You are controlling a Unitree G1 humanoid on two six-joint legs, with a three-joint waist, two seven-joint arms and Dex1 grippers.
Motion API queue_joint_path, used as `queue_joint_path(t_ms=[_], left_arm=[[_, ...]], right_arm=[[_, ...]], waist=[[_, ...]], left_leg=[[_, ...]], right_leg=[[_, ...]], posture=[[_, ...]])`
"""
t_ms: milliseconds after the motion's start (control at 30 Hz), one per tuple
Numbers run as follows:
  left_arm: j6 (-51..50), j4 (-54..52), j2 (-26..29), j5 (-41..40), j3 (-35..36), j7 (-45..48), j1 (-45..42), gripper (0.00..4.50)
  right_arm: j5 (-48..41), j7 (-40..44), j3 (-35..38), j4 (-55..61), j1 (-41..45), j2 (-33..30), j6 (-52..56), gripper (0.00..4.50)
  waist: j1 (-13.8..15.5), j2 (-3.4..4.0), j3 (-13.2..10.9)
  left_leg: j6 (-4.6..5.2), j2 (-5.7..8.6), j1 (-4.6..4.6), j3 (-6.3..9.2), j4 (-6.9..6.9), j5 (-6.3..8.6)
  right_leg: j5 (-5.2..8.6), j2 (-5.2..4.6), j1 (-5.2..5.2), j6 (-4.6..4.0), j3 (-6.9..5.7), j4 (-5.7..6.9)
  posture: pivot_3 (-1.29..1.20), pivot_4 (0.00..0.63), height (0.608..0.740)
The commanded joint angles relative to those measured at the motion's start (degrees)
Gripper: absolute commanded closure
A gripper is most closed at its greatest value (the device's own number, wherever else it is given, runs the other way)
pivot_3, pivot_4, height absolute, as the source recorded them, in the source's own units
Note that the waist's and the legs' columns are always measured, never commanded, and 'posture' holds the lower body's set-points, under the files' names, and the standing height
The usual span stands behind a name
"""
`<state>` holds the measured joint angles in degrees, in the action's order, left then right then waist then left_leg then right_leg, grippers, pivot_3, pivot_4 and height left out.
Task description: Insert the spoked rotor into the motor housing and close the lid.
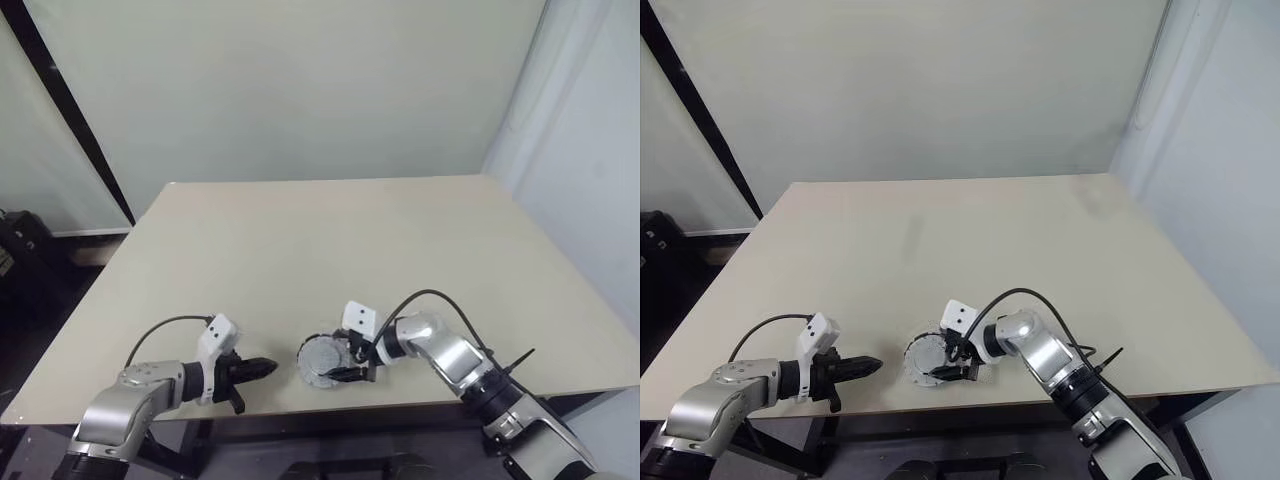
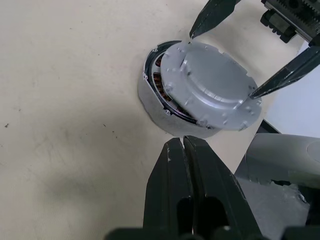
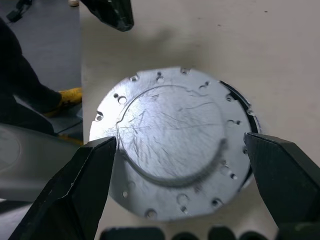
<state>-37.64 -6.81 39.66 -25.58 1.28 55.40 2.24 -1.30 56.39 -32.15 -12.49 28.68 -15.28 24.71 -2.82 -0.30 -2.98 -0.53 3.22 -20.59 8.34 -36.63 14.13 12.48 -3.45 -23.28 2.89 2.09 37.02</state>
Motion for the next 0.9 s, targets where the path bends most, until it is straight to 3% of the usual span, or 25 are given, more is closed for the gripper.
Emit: queue_joint_path(t_ms=[33, 333, 467, 900], left_arm=[[1.0, -1.4, 0.7, 0.0, 0.9, -0.1, -0.2, 4.5], [1.6, -1.1, 0.5, 0.5, 0.6, -0.8, -0.3, 4.5], [1.8, -1.0, 0.4, 0.7, 0.4, -1.1, -0.2, 4.5], [2.0, -0.6, -0.1, 1.2, -0.6, -1.1, -0.7, 4.5]], right_arm=[[0.6, 0.4, 0.0, 0.6, 1.1, 0.6, -1.3, 0.05], [1.5, -0.7, 0.7, -0.9, 0.9, 2.3, -2.1, 0.05], [0.8, -1.7, 1.7, -0.3, 0.4, 3.1, -1.2, 1.27], [1.9, -8.1, 2.2, 3.1, -1.1, 5.7, 3.5, 1.29]], waist=[[0.0, 0.0, 0.0], [0.0, 0.0, 0.0], [0.0, 0.01, 0.0], [0.0, 0.02, 0.0]], left_leg=[[0.0, 0.0, 0.0, 0.0, 0.0, 0.0], [0.0, 0.0, 0.01, 0.01, 0.0, 0.0], [0.0, 0.0, 0.01, 0.01, 0.0, 0.0], [-0.01, -0.19, 0.01, 0.0, 0.0, 0.0]], right_leg=[[0.0, 0.0, 0.0, 0.0, 0.0, 0.0], [-0.01, 0.01, 0.0, -0.01, 0.0, 0.0], [-0.01, 0.01, 0.0, -0.01, 0.0, 0.01], [-0.07, 0.28, -0.04, -0.11, 0.06, 0.02]], posture=[[0.0, 0.0, 0.74], [0.0, 0.0, 0.74], [0.0, 0.0, 0.74], [0.0, 0.0, 0.74]])
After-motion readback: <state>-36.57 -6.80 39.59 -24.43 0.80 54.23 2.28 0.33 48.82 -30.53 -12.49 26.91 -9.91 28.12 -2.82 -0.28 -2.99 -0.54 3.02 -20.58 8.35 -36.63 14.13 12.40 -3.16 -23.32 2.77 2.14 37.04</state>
